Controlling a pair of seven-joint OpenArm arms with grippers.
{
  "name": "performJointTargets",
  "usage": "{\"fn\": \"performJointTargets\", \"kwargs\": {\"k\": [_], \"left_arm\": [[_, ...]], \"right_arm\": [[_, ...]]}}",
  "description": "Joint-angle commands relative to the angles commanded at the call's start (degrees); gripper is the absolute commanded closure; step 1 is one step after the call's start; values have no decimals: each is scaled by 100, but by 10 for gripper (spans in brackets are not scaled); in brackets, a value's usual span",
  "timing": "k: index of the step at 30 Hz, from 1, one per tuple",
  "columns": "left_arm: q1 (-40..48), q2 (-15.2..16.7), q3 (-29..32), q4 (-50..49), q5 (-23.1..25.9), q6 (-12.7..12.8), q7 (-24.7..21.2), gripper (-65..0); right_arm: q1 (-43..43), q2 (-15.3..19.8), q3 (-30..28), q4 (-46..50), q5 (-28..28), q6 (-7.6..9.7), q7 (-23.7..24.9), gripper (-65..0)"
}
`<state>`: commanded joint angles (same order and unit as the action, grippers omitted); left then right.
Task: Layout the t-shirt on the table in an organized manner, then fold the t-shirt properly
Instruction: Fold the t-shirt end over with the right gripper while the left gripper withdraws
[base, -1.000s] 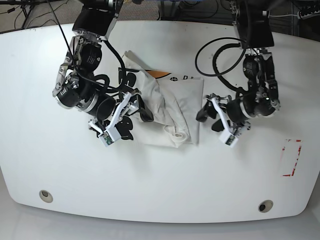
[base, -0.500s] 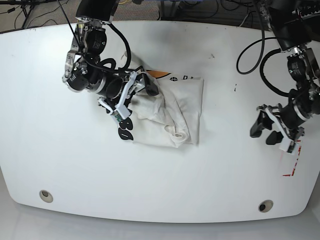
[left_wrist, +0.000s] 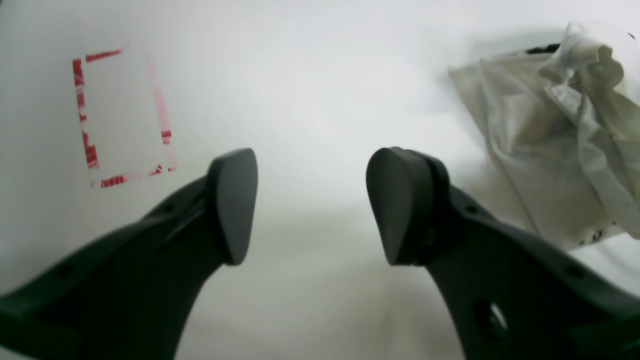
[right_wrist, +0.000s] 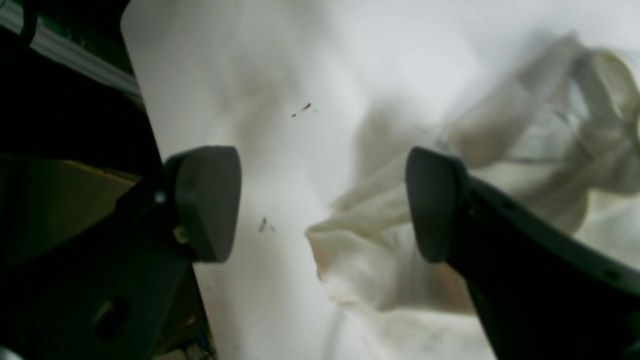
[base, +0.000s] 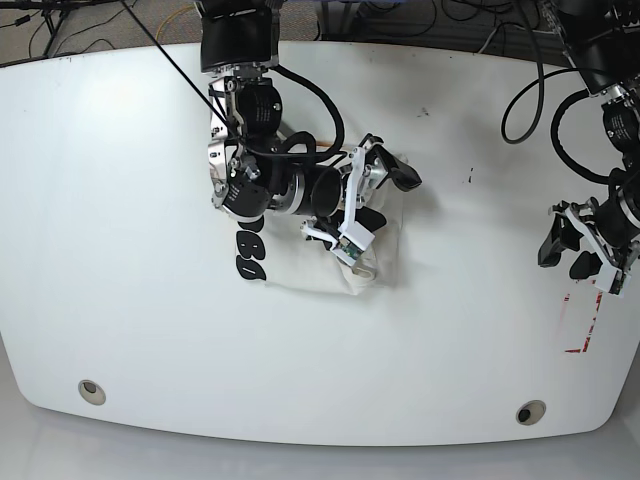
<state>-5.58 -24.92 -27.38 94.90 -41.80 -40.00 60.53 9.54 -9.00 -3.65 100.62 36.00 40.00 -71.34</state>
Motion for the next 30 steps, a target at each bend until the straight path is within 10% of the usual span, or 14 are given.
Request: {"fn": "performJointTargets", "kwargs": {"k": [8, 30], "left_arm": [[88, 0, 378, 404, 26, 0, 0, -360], [97, -88, 475, 475, 26, 0, 0, -360]], "right_arm": [[501, 342, 967, -264, 35, 0, -9, -482], [-598, 201, 193, -299, 9, 0, 176, -482]]}}
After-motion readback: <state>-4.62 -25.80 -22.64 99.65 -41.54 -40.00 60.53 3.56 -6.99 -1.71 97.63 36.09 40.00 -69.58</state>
